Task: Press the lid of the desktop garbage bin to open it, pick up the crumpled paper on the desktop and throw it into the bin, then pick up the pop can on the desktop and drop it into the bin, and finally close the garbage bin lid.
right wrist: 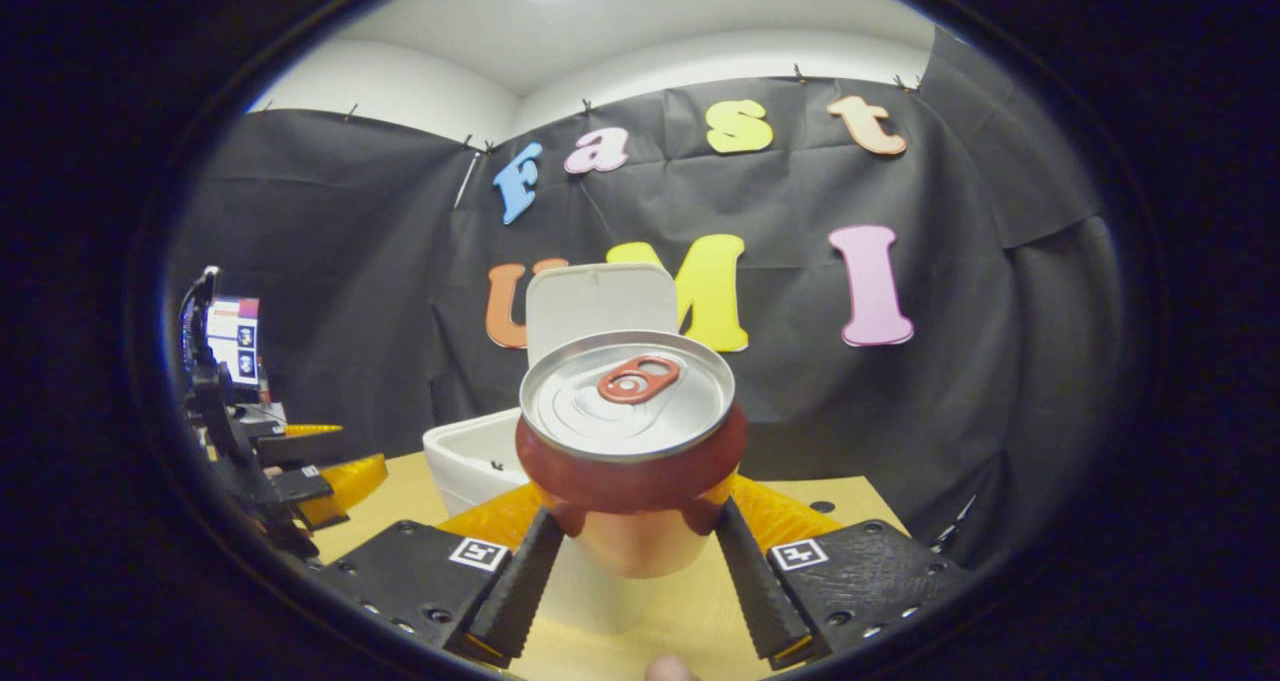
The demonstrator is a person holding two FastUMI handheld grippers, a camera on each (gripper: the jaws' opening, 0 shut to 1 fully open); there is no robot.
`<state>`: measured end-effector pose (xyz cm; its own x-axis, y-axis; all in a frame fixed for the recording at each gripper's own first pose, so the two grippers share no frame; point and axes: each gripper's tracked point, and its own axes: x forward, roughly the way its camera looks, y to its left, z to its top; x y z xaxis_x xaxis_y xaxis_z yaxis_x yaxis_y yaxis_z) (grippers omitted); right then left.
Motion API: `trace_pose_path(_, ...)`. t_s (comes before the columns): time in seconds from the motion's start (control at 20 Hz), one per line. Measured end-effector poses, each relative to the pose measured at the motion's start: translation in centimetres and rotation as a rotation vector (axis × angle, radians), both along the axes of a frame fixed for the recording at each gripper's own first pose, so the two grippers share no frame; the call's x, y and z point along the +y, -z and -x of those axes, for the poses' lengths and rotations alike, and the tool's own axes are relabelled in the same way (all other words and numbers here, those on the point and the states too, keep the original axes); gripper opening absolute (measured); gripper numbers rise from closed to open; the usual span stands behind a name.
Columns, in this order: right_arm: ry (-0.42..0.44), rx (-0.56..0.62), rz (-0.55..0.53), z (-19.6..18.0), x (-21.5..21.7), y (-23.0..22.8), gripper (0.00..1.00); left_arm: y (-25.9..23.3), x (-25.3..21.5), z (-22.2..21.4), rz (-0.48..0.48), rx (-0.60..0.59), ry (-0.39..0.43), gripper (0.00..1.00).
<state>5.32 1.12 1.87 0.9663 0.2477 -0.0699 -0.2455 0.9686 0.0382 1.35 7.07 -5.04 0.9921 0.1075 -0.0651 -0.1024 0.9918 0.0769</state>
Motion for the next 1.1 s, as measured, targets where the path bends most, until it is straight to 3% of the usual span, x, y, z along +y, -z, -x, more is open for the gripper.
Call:
trace_pose_path(0.25, -0.057, -0.019, 0.019, -4.4, 3.7, -3.6, 0.81, 1.5, 0.8, 1.2, 0.028, 0.022, -0.027, 1.00)
trace_pose_path(0.5, -0.090, 0.083, 0.093, -9.2, 8.0, -1.4, 0.80, 2.2, 1.5, 2.0, 0.041, 0.016, -0.057, 1.00)
trace_pose_path(1.1, -0.094, 0.126, 0.074, -10.7, 9.1, -0.1, 0.81, 3.4, 1.3, 1.7, 0.043, 0.030, -0.049, 1.00)
